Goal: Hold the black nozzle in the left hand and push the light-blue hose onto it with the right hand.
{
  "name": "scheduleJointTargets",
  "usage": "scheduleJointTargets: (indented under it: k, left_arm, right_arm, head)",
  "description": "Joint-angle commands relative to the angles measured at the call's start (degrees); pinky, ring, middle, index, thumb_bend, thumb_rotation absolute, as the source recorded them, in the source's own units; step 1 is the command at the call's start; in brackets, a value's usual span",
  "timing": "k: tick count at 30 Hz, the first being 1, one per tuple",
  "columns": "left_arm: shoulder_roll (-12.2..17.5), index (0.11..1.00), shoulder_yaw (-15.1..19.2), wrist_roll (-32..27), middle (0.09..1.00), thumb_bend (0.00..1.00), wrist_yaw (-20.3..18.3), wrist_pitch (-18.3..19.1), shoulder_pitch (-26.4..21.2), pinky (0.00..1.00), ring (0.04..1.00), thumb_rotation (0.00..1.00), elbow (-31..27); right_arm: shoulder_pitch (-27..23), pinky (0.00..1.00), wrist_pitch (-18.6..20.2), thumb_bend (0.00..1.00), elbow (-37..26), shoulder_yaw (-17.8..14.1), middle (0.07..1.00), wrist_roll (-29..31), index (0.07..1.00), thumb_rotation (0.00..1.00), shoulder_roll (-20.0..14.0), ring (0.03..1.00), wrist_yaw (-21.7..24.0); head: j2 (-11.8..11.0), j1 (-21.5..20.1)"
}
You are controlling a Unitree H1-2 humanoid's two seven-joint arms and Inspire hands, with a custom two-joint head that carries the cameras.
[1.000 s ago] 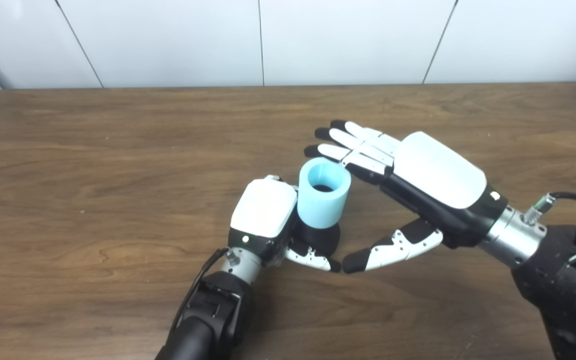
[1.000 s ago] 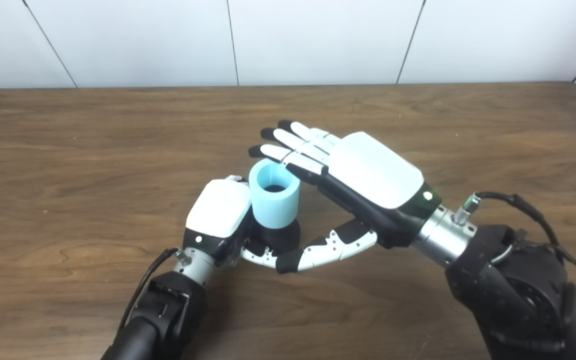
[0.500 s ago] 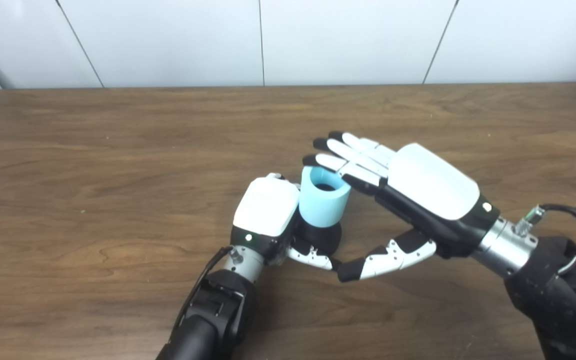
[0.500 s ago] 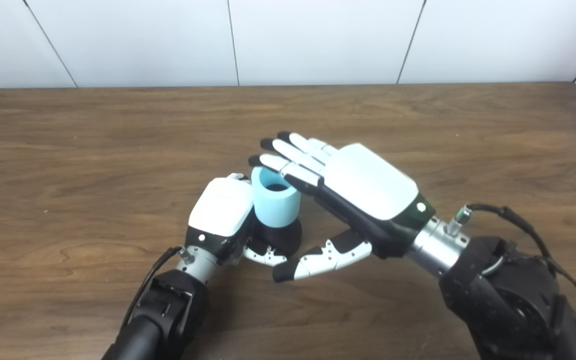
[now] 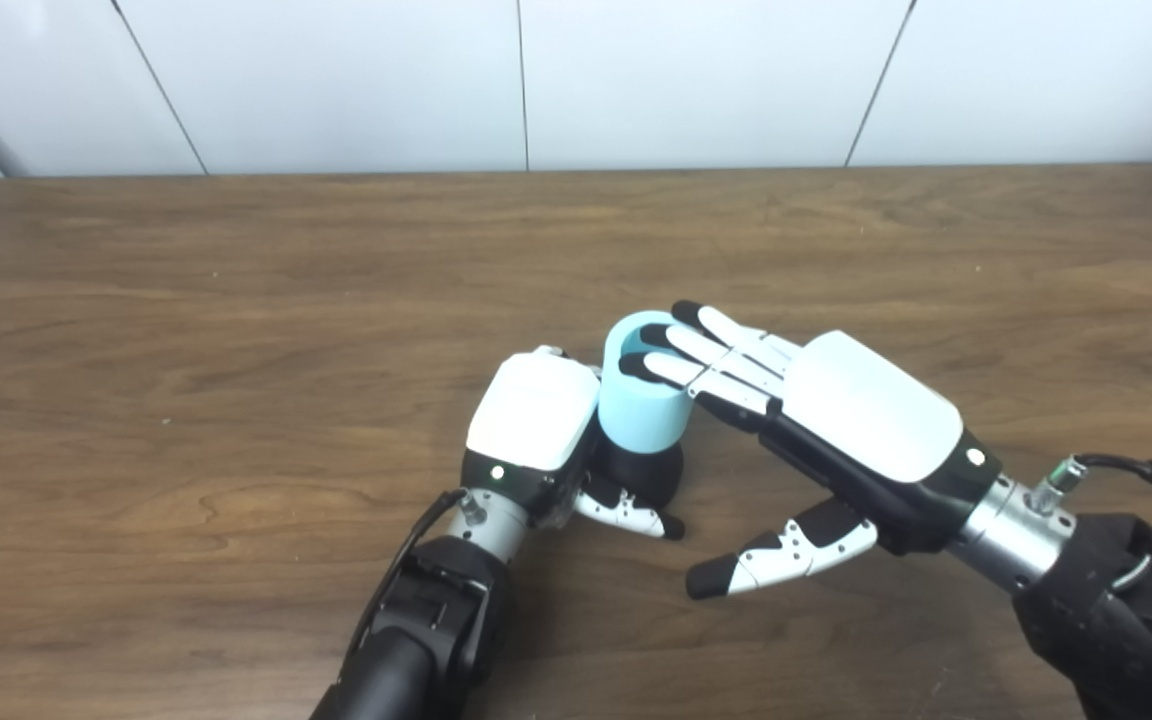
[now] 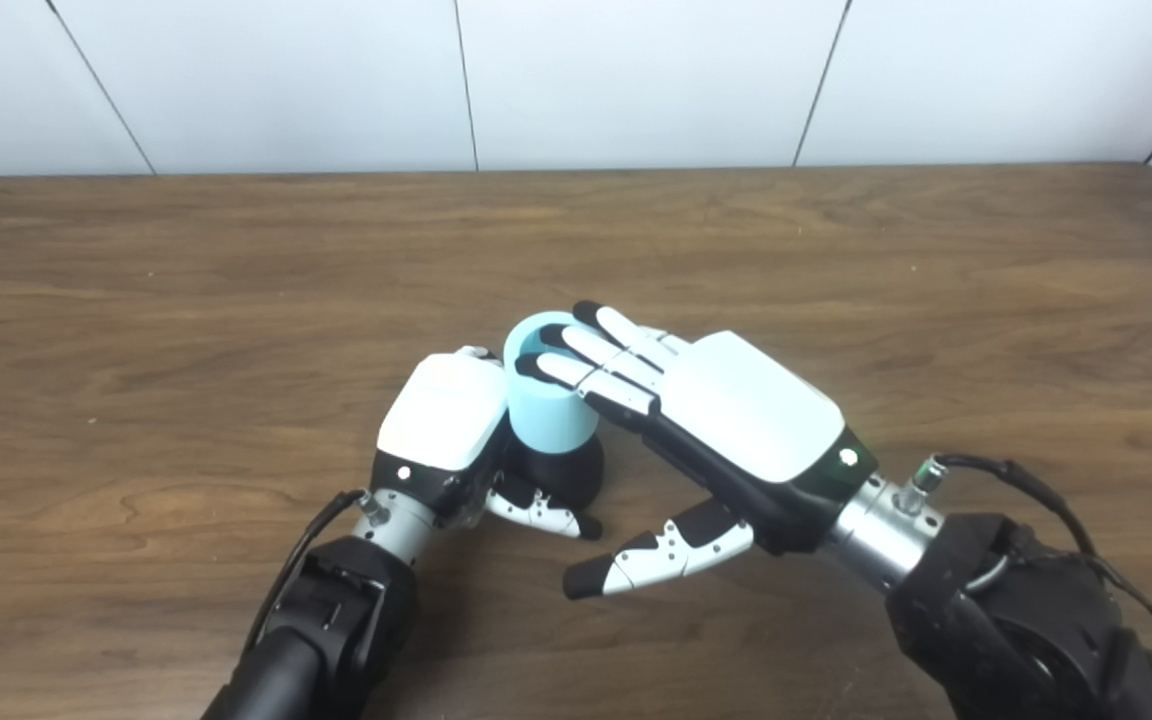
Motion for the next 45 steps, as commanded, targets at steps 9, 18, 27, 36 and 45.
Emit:
scheduleJointTargets:
  k: [9, 18, 27, 36, 45]
  left_arm:
    - [0.0, 0.466, 0.9, -1.9, 0.522, 0.52, -0.9, -0.3, 0.8, 0.75, 0.592, 0.0, 0.3]
    - [-1.0, 0.52, 2.8, -6.7, 0.462, 0.52, -0.9, 0.3, 1.2, 0.64, 0.571, 0.0, -0.1]
    - [-1.1, 0.515, 3.6, -8.0, 0.473, 0.52, -1.7, 0.9, 1.1, 0.66, 0.595, 0.0, -0.4]
    - [-1.1, 0.488, 4.5, -8.3, 0.493, 0.53, -2.5, 1.3, 1.1, 0.67, 0.591, 0.0, -0.7]
    - [-1.2, 0.48, 4.9, -8.8, 0.503, 0.52, -2.6, 1.5, 1.0, 0.71, 0.591, 0.0, -0.5]
  right_arm:
    - [1.6, 0.94, -2.3, 0.59, 1.5, 1.1, 0.966, -2.0, 0.903, 0.9, -0.7, 1.0, -0.5]
    - [2.9, 0.91, -3.4, 0.6, 3.8, 1.9, 0.951, -1.7, 0.889, 0.89, -0.9, 0.992, -3.0]
    - [2.7, 0.91, -4.1, 0.6, 4.6, 3.2, 0.952, -2.6, 0.894, 0.91, -1.1, 0.988, -3.2]
    - [2.5, 0.92, -3.8, 0.6, 4.6, 3.3, 0.951, -2.9, 0.897, 0.9, -1.3, 0.99, -3.1]
    - [1.6, 0.92, -3.1, 0.59, 4.4, 2.1, 0.951, -2.0, 0.901, 0.9, -1.1, 0.999, -3.6]
  head:
    - [0.3, -0.4]
    - [0.4, -0.4]
    - [0.9, -0.4]
    - [1.0, -0.5]
    - [1.3, -0.2]
